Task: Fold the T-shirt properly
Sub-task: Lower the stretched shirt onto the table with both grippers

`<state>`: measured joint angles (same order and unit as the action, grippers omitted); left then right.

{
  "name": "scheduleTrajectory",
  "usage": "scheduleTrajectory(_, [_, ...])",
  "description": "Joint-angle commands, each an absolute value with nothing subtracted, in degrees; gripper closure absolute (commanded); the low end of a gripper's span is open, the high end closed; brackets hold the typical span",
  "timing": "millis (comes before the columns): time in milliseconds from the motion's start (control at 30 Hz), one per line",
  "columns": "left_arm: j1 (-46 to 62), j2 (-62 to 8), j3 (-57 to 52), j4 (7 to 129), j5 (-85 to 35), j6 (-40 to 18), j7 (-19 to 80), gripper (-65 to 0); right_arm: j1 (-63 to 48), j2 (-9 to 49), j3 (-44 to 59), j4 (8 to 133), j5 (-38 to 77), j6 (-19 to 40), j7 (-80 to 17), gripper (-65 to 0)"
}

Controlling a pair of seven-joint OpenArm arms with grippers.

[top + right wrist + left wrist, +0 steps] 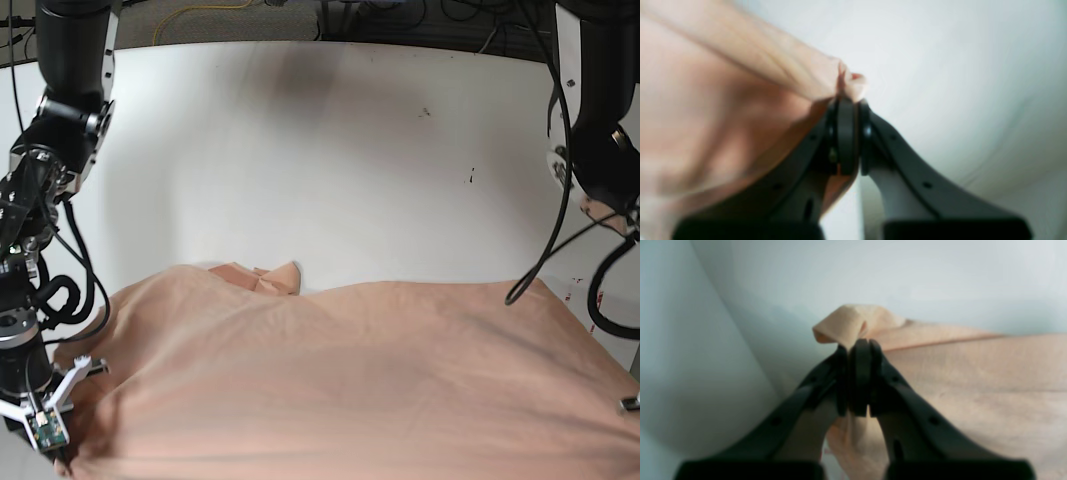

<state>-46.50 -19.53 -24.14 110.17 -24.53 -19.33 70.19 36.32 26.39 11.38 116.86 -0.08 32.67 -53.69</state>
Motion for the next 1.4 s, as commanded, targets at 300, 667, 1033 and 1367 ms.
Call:
scheduleTrajectory(300, [-21.3,-21.1,-37.2,113.8,-38.0,-19.2,69.2,0.0,17.3,16.7,26.0,117.4,-1.1,37.4,-52.9,-2.1])
scheduleTrajectory(667, [-2.9,-21.6,-41.2,113.8,-47.6,-19.1,69.2,0.0,3.6,8.4,29.8,117.4,-1.1,38.3,-52.8,-2.1])
scheduleTrajectory(1033, [13.1,-21.6,-41.2,113.7,-49.6,-19.1,69.2,0.0,-7.7,2.4,29.8,117.3,-1.1,38.3,-52.8,-2.1])
scheduleTrajectory(1367, [22.0,-21.7,-42.9,113.5,-49.2,-19.1,69.2,0.0,-15.4,1.2,29.8,117.2,-1.1,38.3,-52.7,-1.9])
